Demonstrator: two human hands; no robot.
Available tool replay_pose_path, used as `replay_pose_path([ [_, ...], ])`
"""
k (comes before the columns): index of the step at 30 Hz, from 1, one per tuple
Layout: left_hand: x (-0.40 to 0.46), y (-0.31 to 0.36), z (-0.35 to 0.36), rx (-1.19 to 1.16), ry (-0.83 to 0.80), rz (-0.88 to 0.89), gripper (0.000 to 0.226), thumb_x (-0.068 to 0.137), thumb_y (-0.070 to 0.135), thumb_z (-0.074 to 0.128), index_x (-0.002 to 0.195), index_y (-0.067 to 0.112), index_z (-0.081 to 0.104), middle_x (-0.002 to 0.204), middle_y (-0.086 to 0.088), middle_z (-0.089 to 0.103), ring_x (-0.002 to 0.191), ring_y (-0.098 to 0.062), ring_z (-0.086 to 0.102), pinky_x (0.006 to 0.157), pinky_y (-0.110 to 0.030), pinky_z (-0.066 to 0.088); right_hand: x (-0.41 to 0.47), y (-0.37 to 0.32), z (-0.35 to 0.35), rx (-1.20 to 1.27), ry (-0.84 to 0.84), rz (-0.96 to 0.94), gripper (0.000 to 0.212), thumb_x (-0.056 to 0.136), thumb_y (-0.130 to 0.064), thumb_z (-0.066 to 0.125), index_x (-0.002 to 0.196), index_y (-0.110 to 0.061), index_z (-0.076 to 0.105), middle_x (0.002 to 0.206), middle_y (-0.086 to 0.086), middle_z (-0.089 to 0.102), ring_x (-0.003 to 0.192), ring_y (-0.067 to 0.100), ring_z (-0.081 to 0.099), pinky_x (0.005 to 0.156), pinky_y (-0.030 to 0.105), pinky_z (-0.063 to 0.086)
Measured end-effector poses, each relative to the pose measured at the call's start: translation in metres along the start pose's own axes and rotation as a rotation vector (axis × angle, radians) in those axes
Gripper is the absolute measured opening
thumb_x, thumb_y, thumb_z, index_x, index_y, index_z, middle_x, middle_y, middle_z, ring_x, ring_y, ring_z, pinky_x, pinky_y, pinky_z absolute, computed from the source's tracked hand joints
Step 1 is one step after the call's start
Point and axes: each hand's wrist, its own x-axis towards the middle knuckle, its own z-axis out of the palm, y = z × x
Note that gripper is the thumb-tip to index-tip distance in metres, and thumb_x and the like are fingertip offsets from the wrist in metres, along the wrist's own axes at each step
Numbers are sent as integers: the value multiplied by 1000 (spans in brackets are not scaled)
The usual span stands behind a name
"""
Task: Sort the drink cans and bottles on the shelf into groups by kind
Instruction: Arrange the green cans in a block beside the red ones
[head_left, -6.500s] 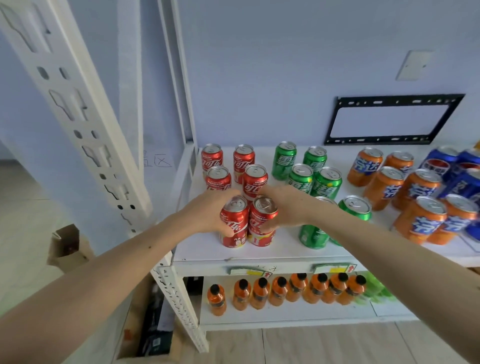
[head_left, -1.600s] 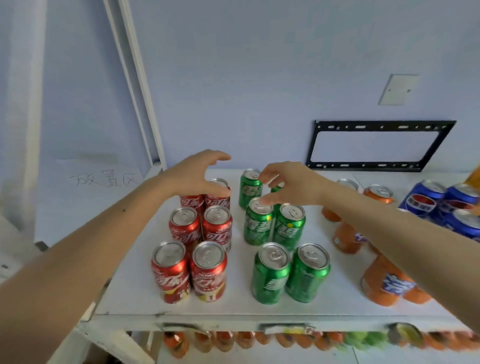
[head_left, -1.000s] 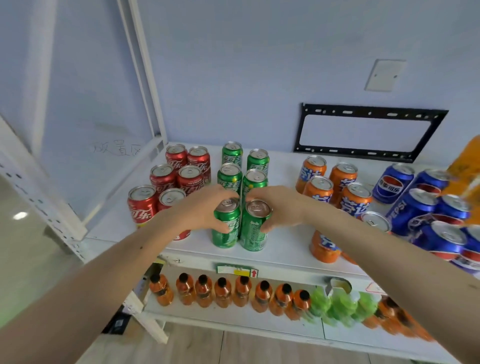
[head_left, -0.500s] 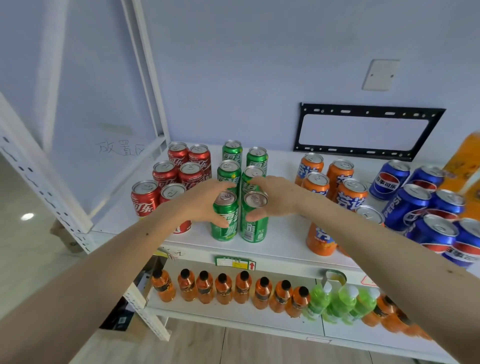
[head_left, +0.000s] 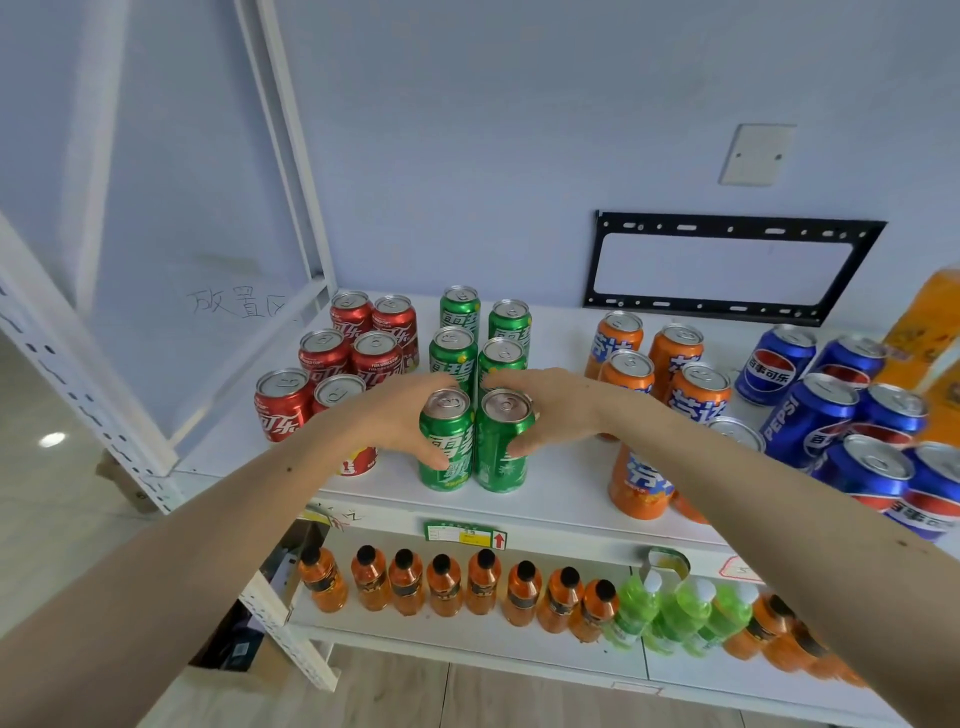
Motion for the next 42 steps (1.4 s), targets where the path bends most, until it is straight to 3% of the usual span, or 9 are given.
replay_pose_path([
  [4,1,-2,1,10,2,12,77,60,23,91,125,23,50,126,3,61,112,-16,57,93,-33,47,6,0,9,-121,123,-9,62,73,-46,78,123,-20,53,117,2,62,108,25,58,83,34,47],
  [9,4,-3,-2,29,-42,38,79,60,21,91,127,23,49,129,5,58,114,-15,56,93,-31,46,1,-9,9,-234,191,15,56,75,-53,75,108,-14,53,95,-1,55,89,22,54,63,29,35],
  [16,11,-2,-7,37,-133,92,81,61,15,89,129,27,48,129,9,57,114,-11,55,94,-30,46,-1,-11,13,-267,227,85,61,70,-61,75,98,-11,54,85,1,56,79,21,55,49,26,32],
  [21,15,-6,-7,37,-173,101,83,61,16,89,130,30,45,130,8,57,116,-11,56,95,-31,47,-2,-11,15,-295,209,103,66,71,-65,71,104,-11,52,94,3,57,83,22,54,61,30,38],
  [24,14,-5,-12,51,-186,129,88,60,22,90,133,30,43,131,13,55,118,-9,54,98,-31,47,-4,-9,5,-292,127,139,80,67,-75,65,119,-17,49,112,2,62,100,24,59,72,36,47],
  [28,16,-8,-48,-111,-116,74,91,66,33,86,143,33,37,134,19,47,119,-3,51,97,-25,46,-4,1,-36,-33,146,182,77,75,-67,66,137,-24,46,126,-1,61,115,22,57,95,42,47],
  [33,55,-20,-72,-41,127,39,69,79,37,76,140,27,43,139,5,51,125,-15,52,103,-36,44,45,7,-45,-4,174,232,75,81,-49,71,140,-14,42,138,8,52,122,26,51,100,40,44],
  [37,96,-24,-65,186,7,49,90,75,35,80,149,22,31,147,-7,42,132,-25,43,107,-37,37,83,6,-29,-53,100,268,78,72,-47,79,133,-11,45,131,9,55,117,28,53,96,42,47],
  [42,127,-31,-59,219,-114,113,77,68,38,84,135,24,49,133,1,55,120,-21,53,93,-31,45,99,17,-21,-84,68,263,76,70,-41,82,131,-11,47,127,10,57,113,28,55,92,39,49],
])
